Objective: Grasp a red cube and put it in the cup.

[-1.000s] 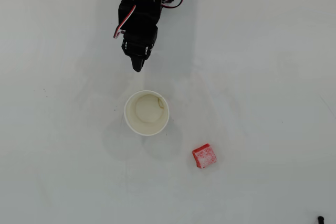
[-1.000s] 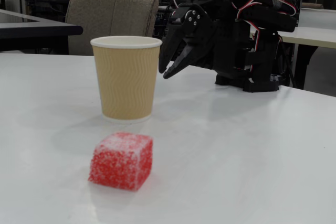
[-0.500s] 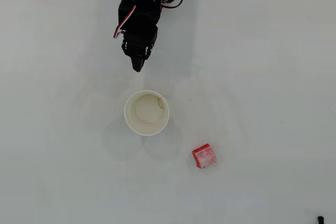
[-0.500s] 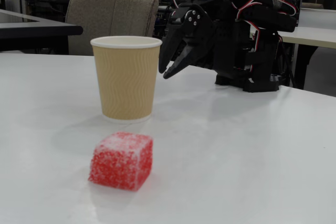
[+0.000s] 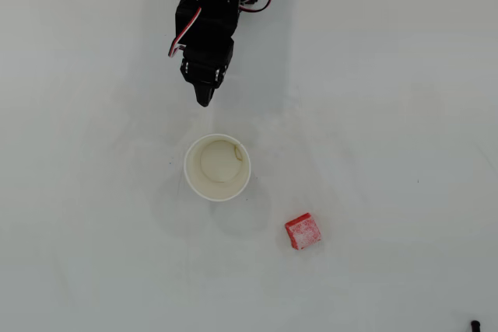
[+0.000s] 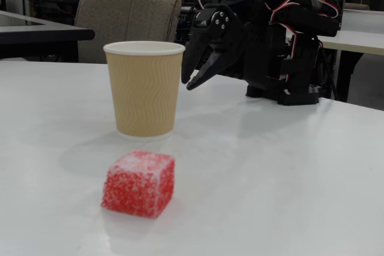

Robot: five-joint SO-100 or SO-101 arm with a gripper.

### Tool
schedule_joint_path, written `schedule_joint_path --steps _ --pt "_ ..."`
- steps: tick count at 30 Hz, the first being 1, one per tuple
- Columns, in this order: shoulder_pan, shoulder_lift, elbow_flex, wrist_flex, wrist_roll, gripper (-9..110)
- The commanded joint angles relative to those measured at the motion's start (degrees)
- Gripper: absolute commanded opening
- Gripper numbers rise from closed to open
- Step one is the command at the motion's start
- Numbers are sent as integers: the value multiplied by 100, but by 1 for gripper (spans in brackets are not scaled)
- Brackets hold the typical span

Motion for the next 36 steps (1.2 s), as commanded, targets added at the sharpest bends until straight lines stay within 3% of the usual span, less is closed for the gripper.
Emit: schedule_joint_path --steps 1,26,30,36 --pt "9 35 229 -123 -9 0" --pt "0 35 229 -132 -9 0" --pt "-501 35 475 -949 -26 0" --pt "-1354 35 475 -949 -492 0"
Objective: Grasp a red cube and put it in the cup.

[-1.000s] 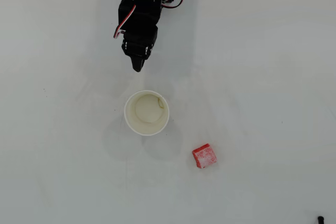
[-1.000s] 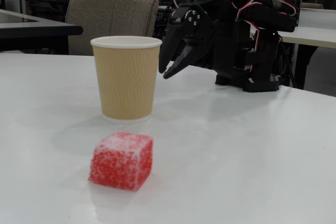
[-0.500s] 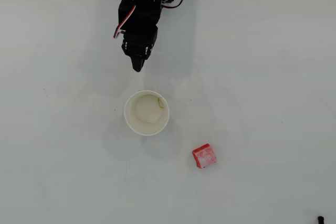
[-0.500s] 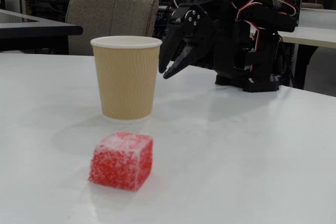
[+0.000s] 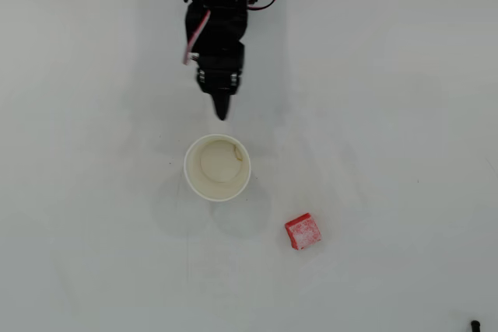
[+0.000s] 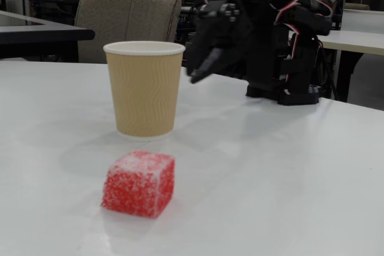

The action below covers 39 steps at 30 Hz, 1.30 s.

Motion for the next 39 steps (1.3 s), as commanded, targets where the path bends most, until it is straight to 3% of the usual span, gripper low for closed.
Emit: schedule_joint_path --steps 1,21,39 --pt "-255 35 404 -132 -264 0" --pt "-1195 18 220 -193 -2514 1" --pt "-1433 -2329 -2496 -765 -3015 1"
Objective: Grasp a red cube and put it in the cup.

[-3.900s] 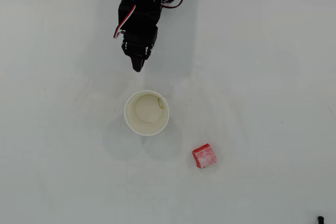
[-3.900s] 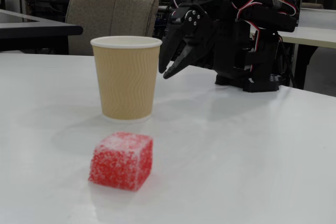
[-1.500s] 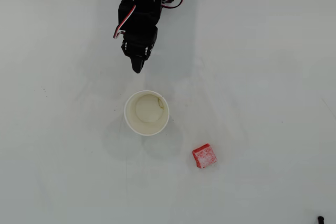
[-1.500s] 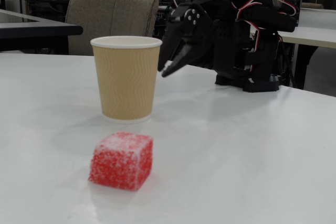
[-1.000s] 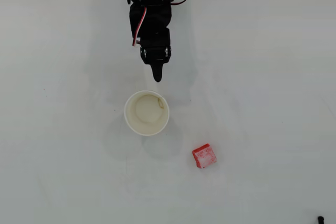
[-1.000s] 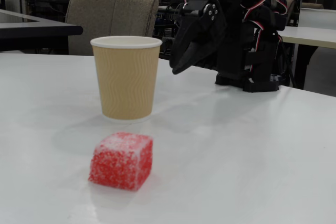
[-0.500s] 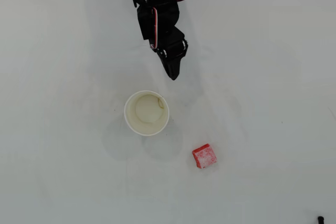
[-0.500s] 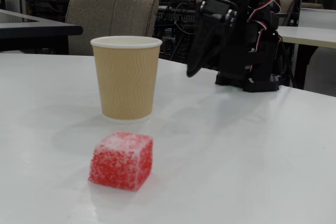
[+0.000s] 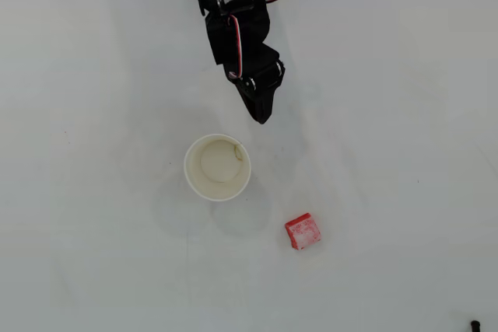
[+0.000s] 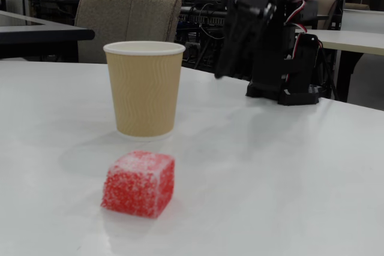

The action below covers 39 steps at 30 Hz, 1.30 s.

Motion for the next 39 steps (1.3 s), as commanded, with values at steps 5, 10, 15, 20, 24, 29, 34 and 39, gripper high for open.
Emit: schedule_joint_path --steps 5,10,15,20,24,29,34,39 --pt "-62 -1266 -1767 -369 -62 1" --pt "-79 -1679 -2215 -439 -185 1" --pt "-193 -2206 -2865 -457 -264 1" --pt "-343 -2883 -3331 -896 -589 2" --pt "-457 -3322 -3393 -1169 -1125 2" --pt "-527 -4017 -3779 -1178 -1521 2" --pt "-510 -4641 -4351 -1178 -2268 2" --pt "-413 -4878 -4438 -1397 -3955 2"
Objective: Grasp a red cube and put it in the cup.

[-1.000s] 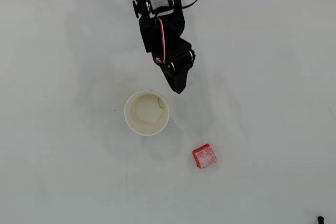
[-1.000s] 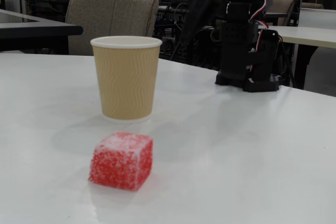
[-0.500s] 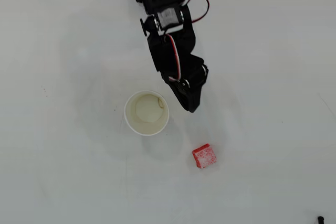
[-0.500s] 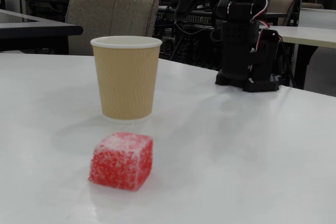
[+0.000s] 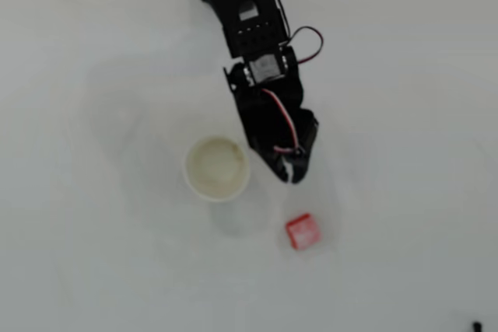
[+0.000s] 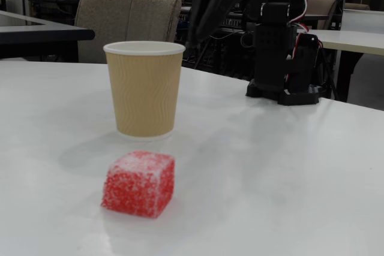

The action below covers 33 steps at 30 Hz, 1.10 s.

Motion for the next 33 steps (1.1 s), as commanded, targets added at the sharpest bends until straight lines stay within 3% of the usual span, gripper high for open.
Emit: schedule_joint_path --steps 1,6,22,33 --pt "97 -53 -545 -272 -1477 2" --pt "123 -483 -448 -773 -2681 2" --pt "141 -1564 -870 -1327 -2751 18" --pt "105 -2285 -1160 -1723 -2892 20"
